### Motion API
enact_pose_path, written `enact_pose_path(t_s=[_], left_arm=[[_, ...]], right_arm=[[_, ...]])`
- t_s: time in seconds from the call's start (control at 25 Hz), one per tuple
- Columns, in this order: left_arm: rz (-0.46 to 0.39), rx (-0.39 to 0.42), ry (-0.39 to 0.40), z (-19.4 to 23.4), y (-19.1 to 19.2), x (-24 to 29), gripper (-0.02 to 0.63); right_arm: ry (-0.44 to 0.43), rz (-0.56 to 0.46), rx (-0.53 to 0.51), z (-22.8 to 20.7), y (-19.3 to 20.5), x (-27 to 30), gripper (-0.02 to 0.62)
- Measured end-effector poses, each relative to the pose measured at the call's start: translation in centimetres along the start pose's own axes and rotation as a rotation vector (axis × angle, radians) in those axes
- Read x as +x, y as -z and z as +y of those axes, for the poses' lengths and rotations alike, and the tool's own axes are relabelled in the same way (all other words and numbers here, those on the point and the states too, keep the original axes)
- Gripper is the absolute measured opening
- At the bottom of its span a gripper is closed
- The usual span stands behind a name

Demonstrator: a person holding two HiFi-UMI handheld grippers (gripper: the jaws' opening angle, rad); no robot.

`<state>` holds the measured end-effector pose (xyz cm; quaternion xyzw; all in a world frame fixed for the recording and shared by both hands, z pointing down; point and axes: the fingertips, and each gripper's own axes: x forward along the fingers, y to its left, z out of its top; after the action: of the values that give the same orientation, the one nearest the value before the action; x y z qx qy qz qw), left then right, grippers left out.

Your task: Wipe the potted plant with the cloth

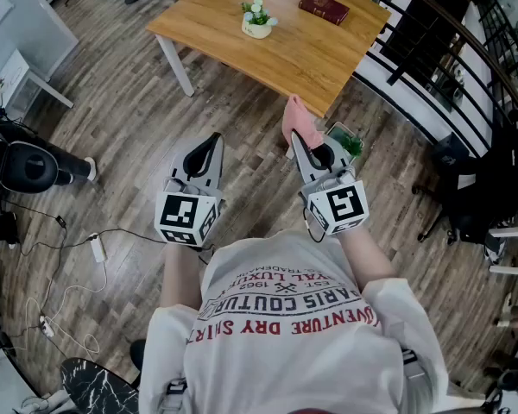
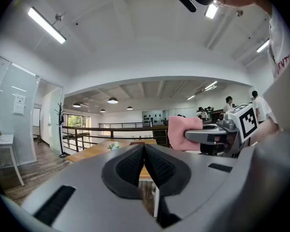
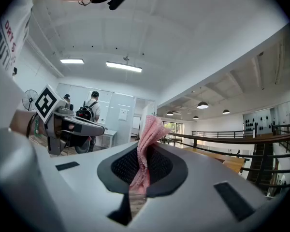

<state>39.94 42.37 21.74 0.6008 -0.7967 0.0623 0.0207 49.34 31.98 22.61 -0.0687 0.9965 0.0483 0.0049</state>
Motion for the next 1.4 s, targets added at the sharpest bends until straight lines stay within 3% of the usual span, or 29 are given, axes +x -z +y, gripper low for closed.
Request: enact_pose_path(t_s=[0.48,0.64,0.88,1.16,1.4], left_arm=[[0.000,-0.001,0.034,2.1,1.0,-3.1,0.015],[0.008,-0.006,0.047,3.7,1.8,-4.8,0.015],[0.026,-0.010,0.036,6.6,3.6,-6.5,0.015],[0.044,-0.054,-0.030,11.2,5.1,-4.8,0.015],[0.097,-0.070,-0.074,16.7,7.8,2.2,0.015]], right_arm=[[0.049,0.019,0.022,3.5,0.3,0.6,0.038],[0.102,0.044,0.057,4.7,1.3,1.2,0.038],[0.109,0.086,0.055,7.0,2.6,3.1,0.038],[0.096,0.129,0.051,5.0,4.5,8.3,0.038],[0.077,0.159,0.098,0.2,8.4,16.7,0.038]])
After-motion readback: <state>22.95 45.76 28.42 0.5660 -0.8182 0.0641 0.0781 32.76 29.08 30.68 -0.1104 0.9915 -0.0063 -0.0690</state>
